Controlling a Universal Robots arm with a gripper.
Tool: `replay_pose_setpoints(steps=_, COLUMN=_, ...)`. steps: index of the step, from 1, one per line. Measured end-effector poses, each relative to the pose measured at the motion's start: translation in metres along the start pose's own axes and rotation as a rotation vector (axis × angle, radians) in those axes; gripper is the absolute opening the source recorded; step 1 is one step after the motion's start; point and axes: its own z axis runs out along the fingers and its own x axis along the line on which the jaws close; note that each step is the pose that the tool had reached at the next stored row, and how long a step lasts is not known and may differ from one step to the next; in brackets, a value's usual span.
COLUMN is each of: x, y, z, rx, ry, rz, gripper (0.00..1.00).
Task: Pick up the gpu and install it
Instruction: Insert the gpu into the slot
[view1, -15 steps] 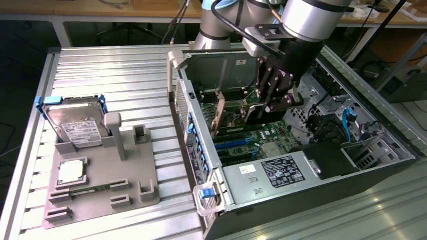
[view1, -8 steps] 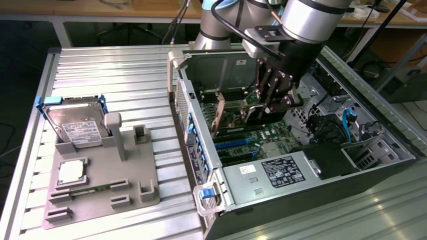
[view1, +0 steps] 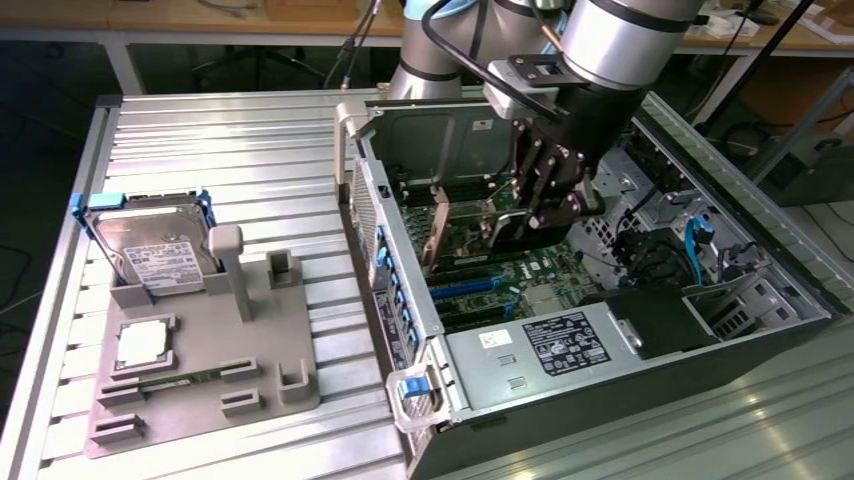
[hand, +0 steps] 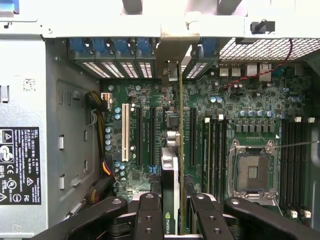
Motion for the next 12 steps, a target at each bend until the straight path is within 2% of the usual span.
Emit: replay_pose_setpoints(steps=12, x=0.0, y=-0.0001, z=0.0028, rx=0.0, ry=0.0, rz=0.0, gripper=0.27)
